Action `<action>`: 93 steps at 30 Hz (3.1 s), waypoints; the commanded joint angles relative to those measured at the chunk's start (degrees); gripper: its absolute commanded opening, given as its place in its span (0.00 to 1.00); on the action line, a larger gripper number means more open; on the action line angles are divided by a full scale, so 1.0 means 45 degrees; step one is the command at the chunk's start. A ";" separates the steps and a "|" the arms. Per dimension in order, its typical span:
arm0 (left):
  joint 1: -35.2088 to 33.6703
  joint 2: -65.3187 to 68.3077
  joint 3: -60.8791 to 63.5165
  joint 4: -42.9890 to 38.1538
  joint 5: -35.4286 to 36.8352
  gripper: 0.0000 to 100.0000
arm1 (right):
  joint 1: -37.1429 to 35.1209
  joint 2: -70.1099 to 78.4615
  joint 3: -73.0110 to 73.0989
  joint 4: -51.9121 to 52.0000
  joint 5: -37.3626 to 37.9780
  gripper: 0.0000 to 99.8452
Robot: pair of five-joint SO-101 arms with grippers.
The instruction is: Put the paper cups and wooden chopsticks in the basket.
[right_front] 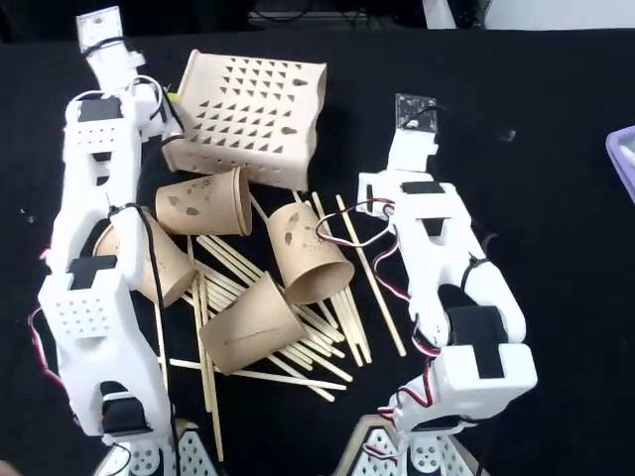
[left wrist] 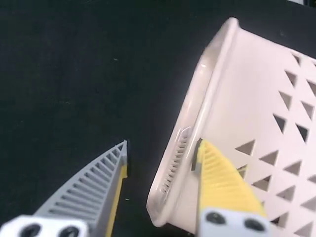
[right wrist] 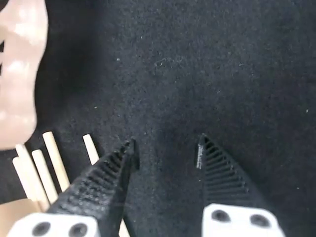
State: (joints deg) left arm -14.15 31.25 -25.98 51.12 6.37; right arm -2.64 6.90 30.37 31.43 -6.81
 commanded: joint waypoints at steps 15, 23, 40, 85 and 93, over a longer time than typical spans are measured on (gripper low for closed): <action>-0.3175 0.0176 -0.0088 -0.0547 0.0000 0.22 | -0.0176 -0.0068 -0.0322 -0.0098 -0.0137 0.19; -0.4425 0.0020 -0.0322 -0.0488 0.0000 0.22 | -0.0176 -0.0049 -0.0322 -0.0098 -0.0137 0.19; -0.4210 0.0156 -1.1849 0.9280 0.0117 0.22 | -0.0195 -0.0049 -0.0322 -0.0098 -0.0137 0.19; 0.0518 0.2911 -1.5287 0.9729 -0.0332 0.04 | -0.0156 0.0400 -0.0635 -0.0117 -0.0137 0.19; 0.0322 0.2911 -1.5131 1.1038 -0.0234 0.25 | -0.0156 0.0400 -0.0635 -0.0117 -0.0137 0.19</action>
State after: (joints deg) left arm -12.57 45.58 -91.03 99.30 5.49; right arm -2.73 9.19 30.29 31.43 -6.81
